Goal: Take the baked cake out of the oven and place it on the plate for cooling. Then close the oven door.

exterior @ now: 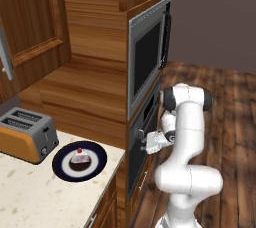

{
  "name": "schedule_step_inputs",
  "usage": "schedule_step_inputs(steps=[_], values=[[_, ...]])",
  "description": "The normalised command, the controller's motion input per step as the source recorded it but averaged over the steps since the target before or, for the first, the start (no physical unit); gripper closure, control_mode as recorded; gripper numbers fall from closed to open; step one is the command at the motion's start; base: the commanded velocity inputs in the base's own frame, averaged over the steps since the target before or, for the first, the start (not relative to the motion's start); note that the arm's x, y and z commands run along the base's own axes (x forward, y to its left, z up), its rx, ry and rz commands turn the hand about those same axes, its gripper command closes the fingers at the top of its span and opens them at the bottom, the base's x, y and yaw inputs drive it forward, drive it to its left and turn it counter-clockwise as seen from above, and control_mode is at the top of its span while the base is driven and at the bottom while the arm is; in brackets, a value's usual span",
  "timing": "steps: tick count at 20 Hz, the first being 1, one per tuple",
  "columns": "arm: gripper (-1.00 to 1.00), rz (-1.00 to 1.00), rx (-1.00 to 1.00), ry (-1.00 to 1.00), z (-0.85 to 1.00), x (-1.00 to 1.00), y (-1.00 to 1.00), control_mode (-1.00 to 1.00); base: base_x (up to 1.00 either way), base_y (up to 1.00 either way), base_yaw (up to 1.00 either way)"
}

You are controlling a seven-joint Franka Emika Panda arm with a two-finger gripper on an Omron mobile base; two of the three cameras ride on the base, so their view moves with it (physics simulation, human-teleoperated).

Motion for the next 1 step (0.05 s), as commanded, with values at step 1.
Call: schedule_step_inputs(steps=[1], values=[[-1.00, 0.00, 0.00, -0.39, 0.00, 0.00, 1.00, -1.00, 0.00, 0.00, 0.00]])
